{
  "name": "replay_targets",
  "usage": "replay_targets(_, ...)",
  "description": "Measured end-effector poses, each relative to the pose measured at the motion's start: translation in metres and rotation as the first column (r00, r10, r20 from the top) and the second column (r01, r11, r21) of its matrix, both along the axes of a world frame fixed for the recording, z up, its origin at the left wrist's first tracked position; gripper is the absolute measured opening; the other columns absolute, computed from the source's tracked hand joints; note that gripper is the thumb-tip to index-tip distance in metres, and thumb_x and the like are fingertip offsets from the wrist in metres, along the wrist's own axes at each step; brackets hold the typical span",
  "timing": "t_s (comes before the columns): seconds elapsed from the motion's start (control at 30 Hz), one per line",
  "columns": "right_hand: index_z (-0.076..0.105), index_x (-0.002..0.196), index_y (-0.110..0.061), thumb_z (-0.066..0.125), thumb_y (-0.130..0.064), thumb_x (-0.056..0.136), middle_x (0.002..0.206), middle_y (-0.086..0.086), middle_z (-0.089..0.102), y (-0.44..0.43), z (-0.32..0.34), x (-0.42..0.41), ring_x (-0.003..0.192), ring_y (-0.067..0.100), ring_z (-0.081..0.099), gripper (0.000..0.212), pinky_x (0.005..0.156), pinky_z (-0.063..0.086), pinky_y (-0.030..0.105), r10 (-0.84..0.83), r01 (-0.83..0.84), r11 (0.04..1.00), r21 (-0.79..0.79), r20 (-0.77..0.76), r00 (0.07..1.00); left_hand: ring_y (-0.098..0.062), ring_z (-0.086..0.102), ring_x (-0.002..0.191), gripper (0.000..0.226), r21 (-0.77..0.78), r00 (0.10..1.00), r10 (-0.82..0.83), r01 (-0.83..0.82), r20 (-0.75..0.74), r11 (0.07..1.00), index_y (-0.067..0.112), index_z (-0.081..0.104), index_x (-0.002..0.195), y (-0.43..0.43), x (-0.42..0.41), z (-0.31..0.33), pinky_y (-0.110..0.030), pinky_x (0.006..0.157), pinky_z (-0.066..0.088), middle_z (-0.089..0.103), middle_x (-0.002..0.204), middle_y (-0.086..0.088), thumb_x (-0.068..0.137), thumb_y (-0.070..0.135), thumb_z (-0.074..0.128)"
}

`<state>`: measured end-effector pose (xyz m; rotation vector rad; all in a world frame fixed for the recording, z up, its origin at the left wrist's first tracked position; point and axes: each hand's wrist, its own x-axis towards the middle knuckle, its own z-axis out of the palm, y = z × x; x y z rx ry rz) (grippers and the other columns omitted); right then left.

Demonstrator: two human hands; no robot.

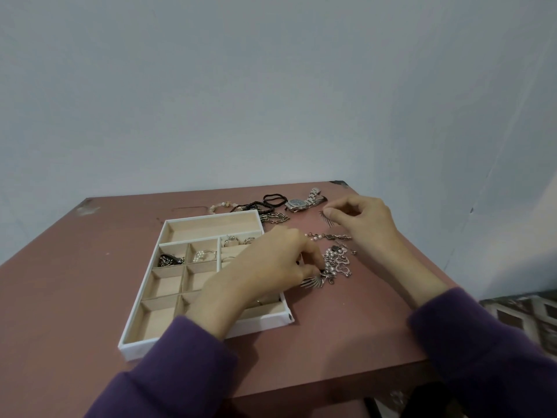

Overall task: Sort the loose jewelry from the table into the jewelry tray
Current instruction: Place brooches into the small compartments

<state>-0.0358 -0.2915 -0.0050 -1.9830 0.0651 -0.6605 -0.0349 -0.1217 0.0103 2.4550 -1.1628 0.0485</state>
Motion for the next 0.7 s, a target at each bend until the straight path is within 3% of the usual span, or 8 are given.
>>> replay_targets(0.1, 0.072, 0.080, -0.018, 0.069, -0.015, 0.082, 0.075, -0.003, 0.069, 0.000, 0.000, 0.001, 0.062, -0.005, 0.057, 0.005, 0.061, 0.043, 0.005, 0.014, -0.014, 1.000, -0.020, -0.004, 1.000, -0.012, 0.061, 0.083, 0.012, 0.003, 1.000, -0.005, 0.005, -0.002, 1.000, 0.025, 0.073, 0.090, -0.001, 0.000, -0.001, -0.032, 0.078, 0.050, 0.072, 0.088, 0.003, 0.079, 0.025, 0.069)
replay_targets(0.3, 0.071, 0.076, -0.022, 0.069, -0.016, 0.082, 0.075, -0.005, 0.069, 0.000, 0.000, 0.000, 0.066, 0.001, 0.059, 0.008, 0.063, 0.043, 0.008, 0.012, -0.012, 1.000, -0.024, -0.006, 1.000, -0.013, 0.061, 0.078, 0.006, -0.024, 1.000, -0.007, 0.007, 0.014, 1.000, 0.020, 0.072, 0.083, -0.002, 0.002, -0.002, -0.033, 0.076, 0.050, 0.072, 0.084, 0.000, 0.079, 0.022, 0.068)
replay_targets(0.37, 0.070, 0.077, -0.022, 0.069, -0.016, 0.082, 0.075, -0.006, 0.069, 0.000, 0.001, 0.000, 0.066, -0.002, 0.059, 0.008, 0.063, 0.044, 0.007, 0.023, -0.023, 1.000, 0.008, -0.007, 1.000, -0.011, 0.060, 0.075, 0.006, -0.090, 1.000, 0.018, -0.018, 0.000, 0.996, 0.018, 0.071, 0.085, 0.001, 0.002, 0.000, -0.028, 0.074, 0.048, 0.071, 0.082, 0.001, 0.081, 0.021, 0.067)
replay_targets(0.5, 0.070, 0.077, -0.024, 0.069, -0.017, 0.082, 0.071, -0.011, 0.067, 0.001, 0.001, -0.002, 0.060, -0.010, 0.057, 0.009, 0.061, 0.041, 0.010, 0.052, -0.051, 0.997, 0.064, -0.016, 0.999, 0.009, 0.052, 0.059, 0.004, -0.283, 0.996, 0.085, -0.086, -0.016, 0.955, 0.017, 0.067, 0.080, 0.010, 0.001, 0.006, -0.006, 0.058, 0.036, 0.058, 0.064, 0.015, 0.083, 0.020, 0.065)
replay_targets(0.6, 0.070, 0.075, -0.025, 0.069, -0.017, 0.082, 0.069, -0.011, 0.067, 0.002, 0.002, -0.004, 0.059, -0.009, 0.056, 0.010, 0.063, 0.039, 0.014, 0.042, -0.040, 0.997, 0.072, -0.018, 0.999, 0.005, 0.056, 0.065, 0.004, -0.387, 0.991, 0.136, -0.132, -0.017, 0.913, 0.015, 0.066, 0.080, 0.023, 0.001, 0.010, -0.004, 0.061, 0.039, 0.062, 0.066, 0.014, 0.083, 0.018, 0.065)
replay_targets(0.7, 0.070, 0.076, -0.024, 0.069, -0.017, 0.082, 0.067, -0.011, 0.066, 0.007, 0.003, -0.006, 0.058, -0.009, 0.056, 0.010, 0.059, 0.040, 0.008, 0.036, -0.035, 0.998, 0.042, -0.005, 0.999, 0.004, 0.059, 0.073, 0.004, -0.443, 0.977, 0.211, -0.195, -0.016, 0.875, 0.019, 0.067, 0.081, 0.047, 0.001, 0.014, -0.004, 0.064, 0.041, 0.065, 0.069, 0.014, 0.084, 0.021, 0.065)
